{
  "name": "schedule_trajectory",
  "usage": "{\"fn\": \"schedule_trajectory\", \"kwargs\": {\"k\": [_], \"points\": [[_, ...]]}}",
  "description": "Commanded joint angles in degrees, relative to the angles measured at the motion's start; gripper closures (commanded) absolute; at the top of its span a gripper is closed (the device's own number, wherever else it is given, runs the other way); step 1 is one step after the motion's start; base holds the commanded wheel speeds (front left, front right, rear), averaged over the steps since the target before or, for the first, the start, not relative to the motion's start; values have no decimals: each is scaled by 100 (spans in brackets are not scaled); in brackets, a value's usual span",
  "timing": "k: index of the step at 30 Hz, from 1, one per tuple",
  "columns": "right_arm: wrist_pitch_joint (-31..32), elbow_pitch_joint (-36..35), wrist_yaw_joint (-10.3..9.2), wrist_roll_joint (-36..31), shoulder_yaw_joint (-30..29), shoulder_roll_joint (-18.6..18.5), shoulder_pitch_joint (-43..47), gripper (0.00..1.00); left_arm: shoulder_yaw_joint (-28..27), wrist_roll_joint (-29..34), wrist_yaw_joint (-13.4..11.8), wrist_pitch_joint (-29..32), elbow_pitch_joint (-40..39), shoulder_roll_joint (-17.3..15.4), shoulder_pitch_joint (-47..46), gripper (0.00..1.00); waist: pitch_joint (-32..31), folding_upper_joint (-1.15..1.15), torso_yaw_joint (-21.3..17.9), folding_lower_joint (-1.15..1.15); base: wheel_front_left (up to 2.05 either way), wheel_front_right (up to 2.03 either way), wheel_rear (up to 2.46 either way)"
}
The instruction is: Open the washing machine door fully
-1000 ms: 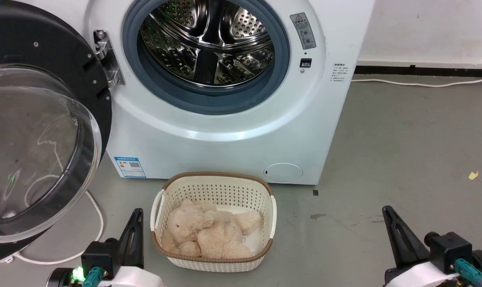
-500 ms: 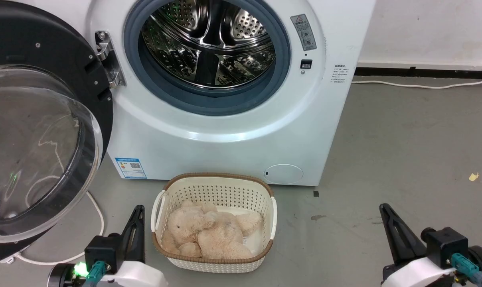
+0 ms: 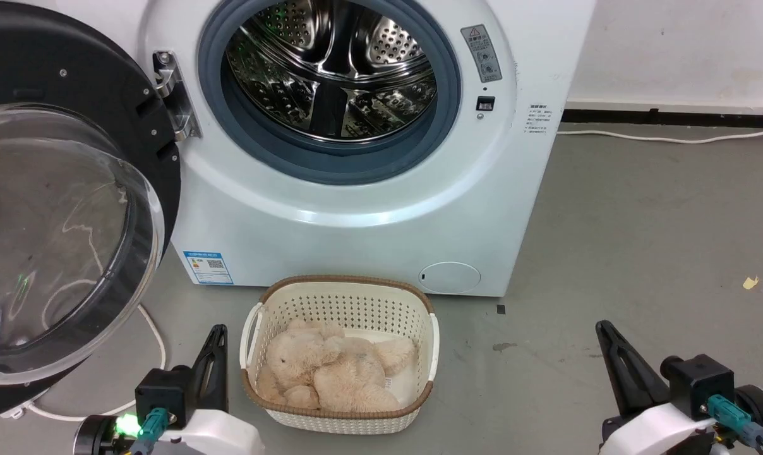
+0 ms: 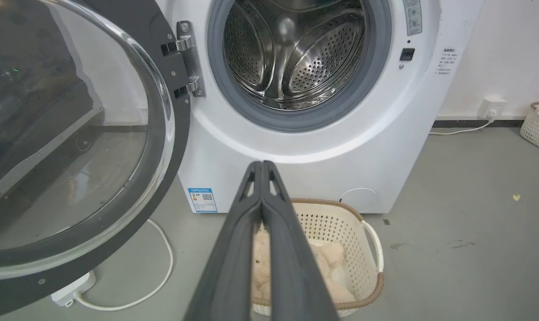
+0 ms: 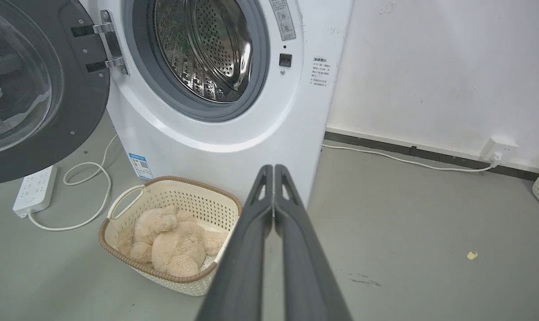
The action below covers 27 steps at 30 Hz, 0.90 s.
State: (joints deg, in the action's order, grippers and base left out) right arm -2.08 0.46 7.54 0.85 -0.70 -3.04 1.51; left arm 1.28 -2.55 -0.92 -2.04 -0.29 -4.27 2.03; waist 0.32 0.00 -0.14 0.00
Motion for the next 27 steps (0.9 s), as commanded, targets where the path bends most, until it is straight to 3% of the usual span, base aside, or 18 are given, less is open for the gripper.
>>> {"fn": "schedule_trajectory", "kwargs": {"k": [1, 27], "points": [[20, -30, -5, -50, 11, 14, -77, 100, -14, 54, 14, 17, 16, 30, -112, 100, -1, 0, 1, 0, 0, 0, 0], [208, -46, -5, -85, 70, 16, -151, 100, -128, 255, 92, 204, 29, 139, -203, 100, -32, 0, 14, 0, 0, 0, 0]]}}
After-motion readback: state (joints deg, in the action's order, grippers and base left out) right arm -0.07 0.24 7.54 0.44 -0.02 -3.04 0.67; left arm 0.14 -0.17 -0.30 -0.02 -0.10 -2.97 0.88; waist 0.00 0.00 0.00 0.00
